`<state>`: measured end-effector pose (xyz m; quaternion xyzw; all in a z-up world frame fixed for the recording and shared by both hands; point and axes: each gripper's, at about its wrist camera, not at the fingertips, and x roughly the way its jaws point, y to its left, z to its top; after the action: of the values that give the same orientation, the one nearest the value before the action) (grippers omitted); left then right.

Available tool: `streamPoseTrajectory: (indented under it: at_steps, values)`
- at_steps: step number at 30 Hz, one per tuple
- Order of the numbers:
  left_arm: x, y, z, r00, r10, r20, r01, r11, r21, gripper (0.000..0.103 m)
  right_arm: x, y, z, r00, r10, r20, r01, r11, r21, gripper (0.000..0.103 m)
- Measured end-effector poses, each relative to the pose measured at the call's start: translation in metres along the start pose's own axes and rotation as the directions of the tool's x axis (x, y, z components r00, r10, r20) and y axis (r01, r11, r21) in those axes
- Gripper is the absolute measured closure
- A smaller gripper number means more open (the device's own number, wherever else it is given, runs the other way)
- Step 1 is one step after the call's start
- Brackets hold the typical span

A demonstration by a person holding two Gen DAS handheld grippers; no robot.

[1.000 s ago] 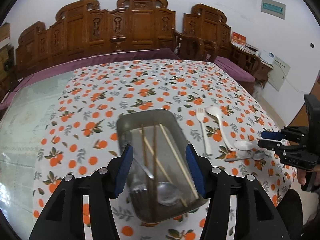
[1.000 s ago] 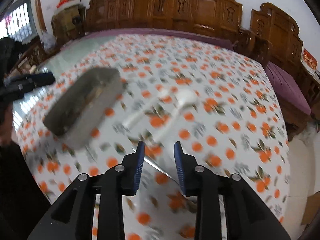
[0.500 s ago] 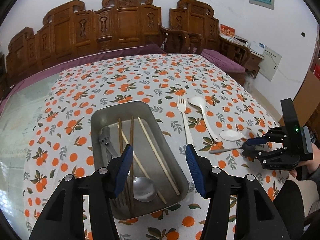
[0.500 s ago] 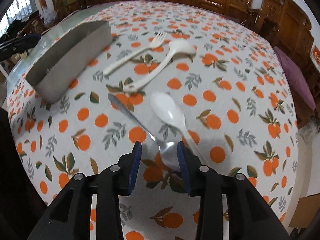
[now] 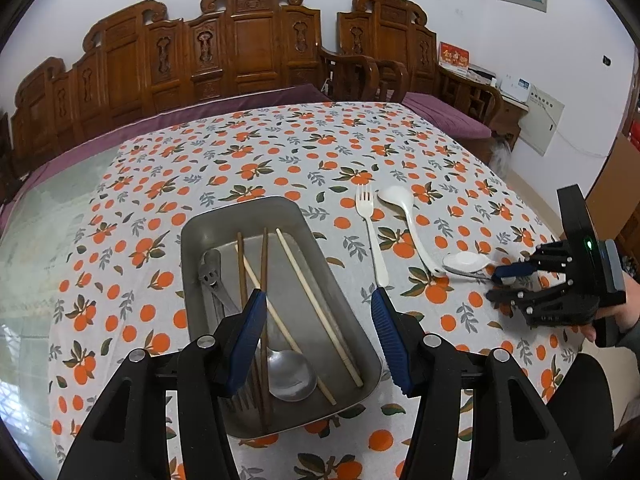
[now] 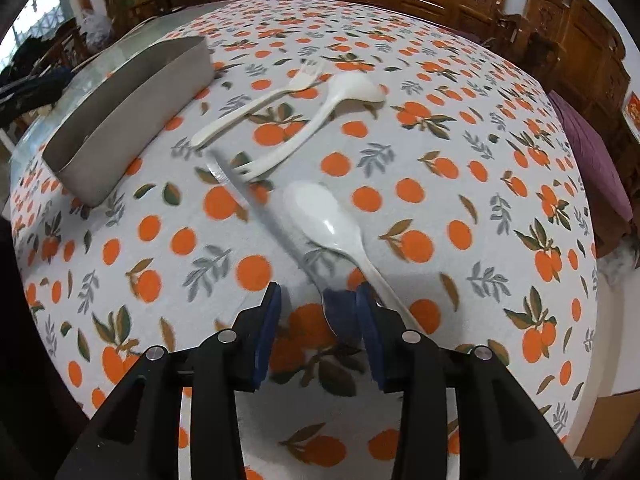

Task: Organize utensils
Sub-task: 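Grasp the metal knife beside the white spoon with the right gripper, then grasp the white plastic spoon with the left gripper while the right gripper lifts the knife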

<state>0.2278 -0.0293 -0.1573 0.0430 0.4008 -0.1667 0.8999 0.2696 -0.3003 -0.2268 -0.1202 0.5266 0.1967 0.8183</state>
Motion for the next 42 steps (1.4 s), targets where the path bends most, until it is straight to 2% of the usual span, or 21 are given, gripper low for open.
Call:
streamPoseTrajectory:
  at_steps: [7,9,12,21,26,31,36,42]
  values:
    - [0.001,-0.002,0.0,1.0,0.003,-0.005,-0.003,1.0,0.013,0.051,0.005,-0.004,0.009,1.0,-0.004,0.005,0.004,1.0,0.001,0.064]
    - [0.001,-0.002,-0.001,1.0,0.004,-0.005,-0.004,1.0,0.014,0.051,0.006,-0.005,0.012,1.0,-0.005,0.008,0.004,1.0,0.009,0.075]
    - [0.001,-0.002,-0.001,1.0,0.003,-0.004,-0.003,1.0,0.014,0.051,0.007,-0.007,0.015,1.0,-0.012,0.007,0.012,1.0,0.025,0.084]
    - [0.002,-0.006,-0.002,1.0,0.0,-0.008,0.0,1.0,0.025,0.051,0.004,0.004,0.018,0.998,-0.056,0.021,0.057,0.998,-0.026,0.098]
    - [0.003,-0.012,-0.003,1.0,-0.003,-0.009,0.003,0.999,0.039,0.051,-0.005,0.004,0.017,0.996,-0.083,0.04,0.085,0.996,-0.035,0.101]
    - [0.001,-0.023,-0.002,1.0,-0.004,0.002,0.004,0.998,0.056,0.051,-0.017,-0.002,0.013,0.995,-0.078,0.062,0.079,0.997,-0.008,0.102]
    - [0.004,-0.039,0.003,1.0,-0.009,0.004,0.009,0.997,0.07,0.051,-0.032,-0.009,0.004,0.994,-0.045,0.101,0.041,0.998,0.05,0.101]
    - [0.027,-0.052,0.015,0.998,-0.026,-0.05,0.028,0.999,0.045,0.051,-0.05,-0.018,-0.004,0.985,-0.008,0.17,-0.014,0.992,0.126,0.101]
